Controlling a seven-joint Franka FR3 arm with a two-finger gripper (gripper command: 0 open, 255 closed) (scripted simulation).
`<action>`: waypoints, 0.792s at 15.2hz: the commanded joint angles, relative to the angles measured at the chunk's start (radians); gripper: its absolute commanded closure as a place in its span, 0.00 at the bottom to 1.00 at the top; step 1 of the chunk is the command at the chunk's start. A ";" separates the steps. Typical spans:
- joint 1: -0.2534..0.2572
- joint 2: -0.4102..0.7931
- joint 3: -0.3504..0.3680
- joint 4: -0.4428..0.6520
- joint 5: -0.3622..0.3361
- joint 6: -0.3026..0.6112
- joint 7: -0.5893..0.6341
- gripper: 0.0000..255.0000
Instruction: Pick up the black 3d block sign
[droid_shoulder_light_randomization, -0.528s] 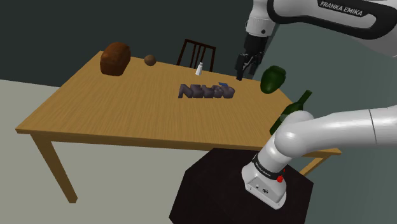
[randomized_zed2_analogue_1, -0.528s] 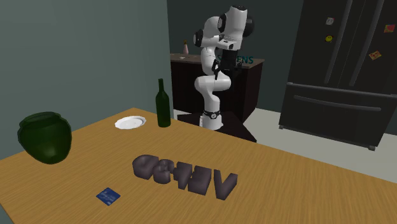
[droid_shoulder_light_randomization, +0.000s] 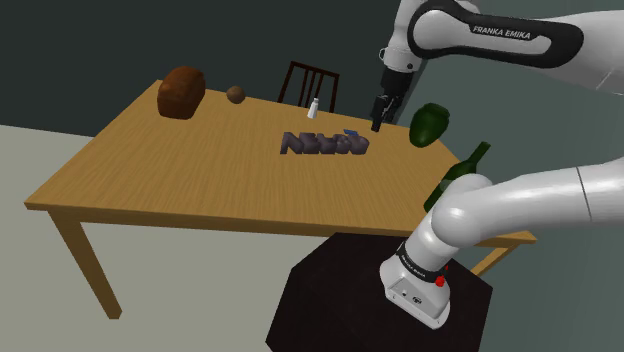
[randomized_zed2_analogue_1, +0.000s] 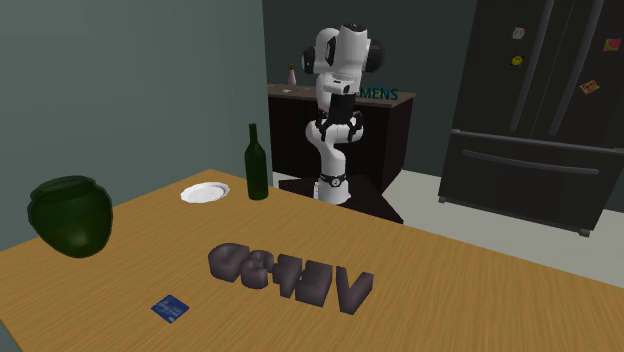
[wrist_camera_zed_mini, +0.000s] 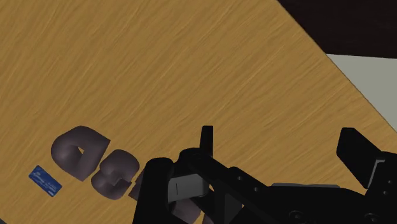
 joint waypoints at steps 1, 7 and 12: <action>0.001 0.032 -0.049 -0.014 -0.030 0.059 -0.078 0.00; 0.014 0.181 -0.197 -0.009 -0.089 0.240 -0.303 0.00; 0.045 0.353 -0.316 0.042 -0.086 0.387 -0.501 0.00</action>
